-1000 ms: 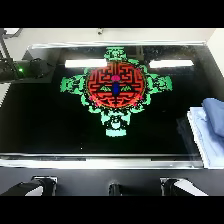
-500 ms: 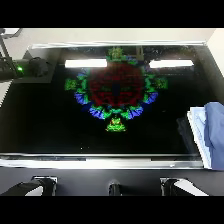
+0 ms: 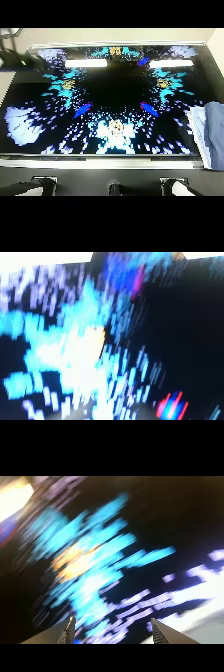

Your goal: Fold the shirts.

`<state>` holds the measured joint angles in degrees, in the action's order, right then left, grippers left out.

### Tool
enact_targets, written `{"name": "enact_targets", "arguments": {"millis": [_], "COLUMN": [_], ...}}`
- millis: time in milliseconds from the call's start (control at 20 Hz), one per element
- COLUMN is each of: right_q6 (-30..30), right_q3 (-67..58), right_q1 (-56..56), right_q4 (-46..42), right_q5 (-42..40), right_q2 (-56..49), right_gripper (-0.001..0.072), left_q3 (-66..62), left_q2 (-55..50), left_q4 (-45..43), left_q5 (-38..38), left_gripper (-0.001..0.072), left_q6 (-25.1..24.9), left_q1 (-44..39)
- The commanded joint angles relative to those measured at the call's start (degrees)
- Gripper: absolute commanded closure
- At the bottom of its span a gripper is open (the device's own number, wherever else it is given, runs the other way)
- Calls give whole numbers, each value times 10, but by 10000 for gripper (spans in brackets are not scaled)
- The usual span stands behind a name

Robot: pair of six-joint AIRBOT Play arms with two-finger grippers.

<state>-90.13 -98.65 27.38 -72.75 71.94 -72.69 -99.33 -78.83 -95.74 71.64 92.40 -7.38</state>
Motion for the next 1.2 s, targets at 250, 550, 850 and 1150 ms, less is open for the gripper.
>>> {"name": "enact_targets", "arguments": {"millis": [250,550,850,1150], "right_q6": [-45,-50,-50,-50], "right_q3": [97,99,99,99], "right_q1": [-266,-265,-265,-265], "right_q4": [-25,-44,-44,-44], "right_q5": [145,137,134,134], "right_q2": [-87,-87,-87,-87], "right_gripper": [140,141,141,141], "left_q3": [271,286,286,286], "left_q2": [66,76,76,76], "left_q4": [62,62,62,62], "left_q5": [38,23,23,23], "left_gripper": [-7,-8,-7,-7], "left_q6": [73,71,71,71], "left_q1": [-14,-16,-16,-16]}}
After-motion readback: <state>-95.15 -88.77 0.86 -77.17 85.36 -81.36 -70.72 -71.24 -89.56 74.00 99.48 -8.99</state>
